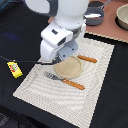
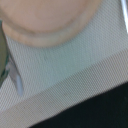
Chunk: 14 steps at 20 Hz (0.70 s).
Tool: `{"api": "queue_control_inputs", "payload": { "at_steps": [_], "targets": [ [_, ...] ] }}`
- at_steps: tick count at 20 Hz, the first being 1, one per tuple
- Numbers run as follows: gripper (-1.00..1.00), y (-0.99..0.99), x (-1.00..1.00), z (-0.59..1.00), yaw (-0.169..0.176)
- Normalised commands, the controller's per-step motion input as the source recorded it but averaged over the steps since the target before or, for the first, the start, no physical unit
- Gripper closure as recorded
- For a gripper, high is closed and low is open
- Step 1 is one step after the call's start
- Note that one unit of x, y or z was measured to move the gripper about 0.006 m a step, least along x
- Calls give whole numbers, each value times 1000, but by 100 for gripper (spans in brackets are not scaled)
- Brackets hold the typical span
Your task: Interact with the objects in diverse but meaningful ways.
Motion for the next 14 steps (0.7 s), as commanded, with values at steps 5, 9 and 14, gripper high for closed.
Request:
{"api": "queue_control_inputs", "payload": {
  "at_steps": [5,9,14],
  "targets": [
    [-100,-267,-907,3,-68],
    [-100,-279,-892,-66,-73],
    [-100,-306,-893,-183,-64]
  ]
}}
